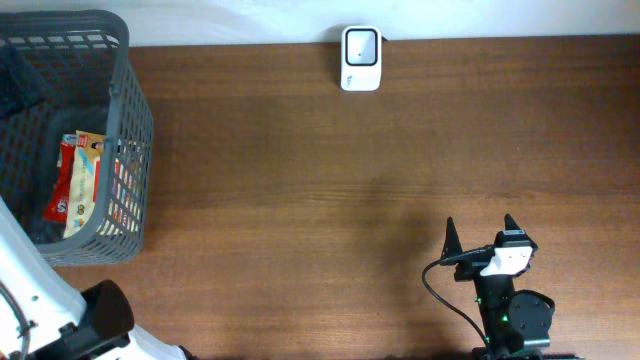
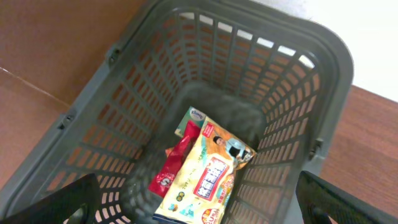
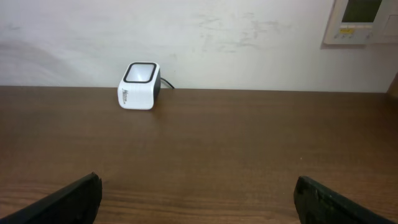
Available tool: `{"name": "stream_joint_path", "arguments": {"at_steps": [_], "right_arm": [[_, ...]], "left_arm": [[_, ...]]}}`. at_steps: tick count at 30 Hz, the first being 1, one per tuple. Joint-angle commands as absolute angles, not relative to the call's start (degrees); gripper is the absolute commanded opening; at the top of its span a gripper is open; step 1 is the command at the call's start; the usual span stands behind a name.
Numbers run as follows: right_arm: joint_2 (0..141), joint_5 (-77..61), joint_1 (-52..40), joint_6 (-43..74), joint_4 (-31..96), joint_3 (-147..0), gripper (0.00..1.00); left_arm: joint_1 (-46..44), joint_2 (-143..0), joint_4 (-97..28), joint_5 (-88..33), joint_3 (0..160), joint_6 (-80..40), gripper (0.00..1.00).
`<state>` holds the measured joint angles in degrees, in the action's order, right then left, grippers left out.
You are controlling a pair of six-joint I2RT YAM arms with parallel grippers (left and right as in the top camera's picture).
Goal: Scan the item barcode
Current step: 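Reach into the basket and grasp the yellow snack bag with left gripper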
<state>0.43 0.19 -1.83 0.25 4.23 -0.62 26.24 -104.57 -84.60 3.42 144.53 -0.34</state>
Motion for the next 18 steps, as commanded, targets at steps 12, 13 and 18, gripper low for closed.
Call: {"name": "stream_joint_path", "arguments": {"at_steps": [12, 13, 18], "right_arm": [[0.32, 0.69, -2.20, 0.82, 4.62, -0.32, 0.99], [0.32, 0.69, -2.20, 0.82, 4.62, -0.32, 0.98], [0.32, 0.69, -2.20, 0.82, 4.62, -0.32, 0.98]], "left_arm": [[32.16, -117.95, -84.49, 0.30, 135.85, -1.32, 0.99], [32.27, -118.52, -84.42, -0.80, 135.46, -1.32, 0.94], [32.25, -122.39, -84.84, -3.75, 134.98, -1.30, 0.85]]}}
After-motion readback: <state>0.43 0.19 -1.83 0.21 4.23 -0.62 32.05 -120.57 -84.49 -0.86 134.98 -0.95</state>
